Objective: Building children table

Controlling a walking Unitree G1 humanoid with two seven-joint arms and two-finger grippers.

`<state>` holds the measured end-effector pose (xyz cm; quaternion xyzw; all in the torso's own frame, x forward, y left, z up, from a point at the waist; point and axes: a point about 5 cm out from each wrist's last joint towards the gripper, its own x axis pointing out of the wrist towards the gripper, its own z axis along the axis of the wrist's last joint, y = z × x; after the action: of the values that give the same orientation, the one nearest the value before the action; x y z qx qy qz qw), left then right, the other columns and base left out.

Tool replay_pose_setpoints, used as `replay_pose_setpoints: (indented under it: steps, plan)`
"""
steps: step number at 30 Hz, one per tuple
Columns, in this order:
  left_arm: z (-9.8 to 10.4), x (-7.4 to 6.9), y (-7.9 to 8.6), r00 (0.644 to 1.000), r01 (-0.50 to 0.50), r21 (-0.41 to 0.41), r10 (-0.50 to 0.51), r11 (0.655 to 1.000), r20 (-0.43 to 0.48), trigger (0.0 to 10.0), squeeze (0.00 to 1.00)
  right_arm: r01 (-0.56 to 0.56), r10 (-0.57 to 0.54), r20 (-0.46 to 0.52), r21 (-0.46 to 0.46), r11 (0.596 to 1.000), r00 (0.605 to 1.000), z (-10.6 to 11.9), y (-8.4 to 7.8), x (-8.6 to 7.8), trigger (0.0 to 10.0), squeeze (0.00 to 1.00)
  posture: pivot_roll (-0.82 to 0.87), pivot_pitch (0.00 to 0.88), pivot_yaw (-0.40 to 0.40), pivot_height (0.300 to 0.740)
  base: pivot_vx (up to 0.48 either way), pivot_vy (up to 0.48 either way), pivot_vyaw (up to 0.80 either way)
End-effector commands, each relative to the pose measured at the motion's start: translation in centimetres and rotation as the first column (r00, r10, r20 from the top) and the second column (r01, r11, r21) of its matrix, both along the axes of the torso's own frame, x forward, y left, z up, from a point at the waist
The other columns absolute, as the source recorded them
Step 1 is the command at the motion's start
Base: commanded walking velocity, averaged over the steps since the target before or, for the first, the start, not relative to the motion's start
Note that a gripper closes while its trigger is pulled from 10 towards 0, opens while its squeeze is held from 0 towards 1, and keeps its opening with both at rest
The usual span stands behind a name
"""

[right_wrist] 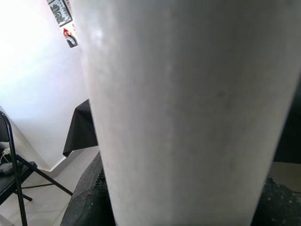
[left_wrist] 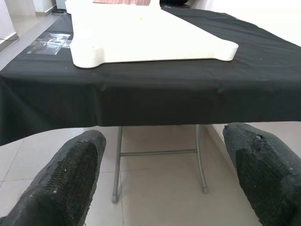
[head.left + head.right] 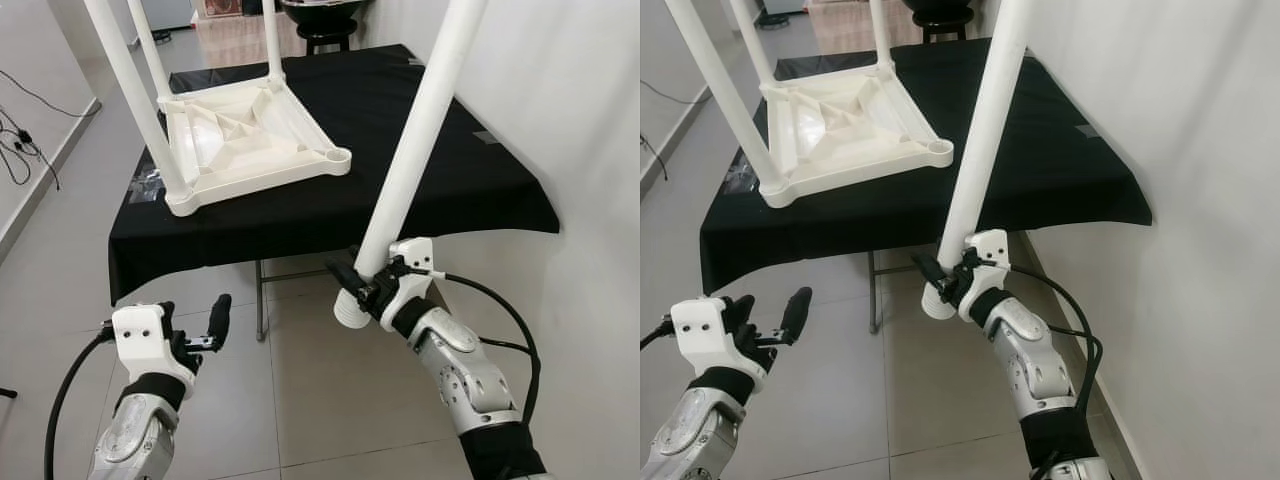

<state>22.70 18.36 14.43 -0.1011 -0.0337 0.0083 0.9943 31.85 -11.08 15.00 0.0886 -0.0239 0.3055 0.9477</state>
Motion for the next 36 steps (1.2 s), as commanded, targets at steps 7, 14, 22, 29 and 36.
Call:
replay_pose_setpoints:
  steps: [7,14,22,29,36]
  plan:
    - [-0.15,-0.13,0.16,1.000,-0.005,-0.018,0.004,1.000,-0.014,10.0,0.00,-0.018,0.017,0.018,0.022,1.000,1.000,0.91,0.28,0.19,10.0,0.00,-0.08,0.123,0.046,0.740,0.000,0.000,0.00]
    - [-0.12,-0.17,-0.22,0.999,0.041,-0.020,-0.042,0.999,-0.029,10.0,0.00,-0.017,0.017,0.010,0.021,1.000,1.000,0.79,0.18,0.25,10.0,0.00,-0.09,0.116,0.044,0.740,0.000,0.000,0.00]
    - [0.28,0.00,-0.18,0.999,0.028,0.107,-0.026,0.994,-0.023,10.0,0.00,0.044,-0.044,0.000,0.039,0.998,0.999,1.01,-0.64,0.76,10.0,0.00,-0.08,0.078,0.050,0.740,0.000,0.000,0.00]
    - [0.19,0.21,-0.22,1.000,0.027,0.102,-0.027,0.994,-0.006,10.0,0.00,0.046,-0.046,0.010,0.003,0.999,0.999,0.93,-0.46,1.03,10.0,0.00,-0.07,0.056,0.042,0.740,0.000,0.000,0.00]
    - [0.19,0.21,-0.22,1.000,0.027,0.102,-0.027,0.994,-0.006,10.0,0.00,0.046,-0.046,0.010,0.003,0.999,0.999,0.93,-0.46,1.03,10.0,0.00,-0.07,0.056,0.042,0.740,0.000,0.000,0.00]
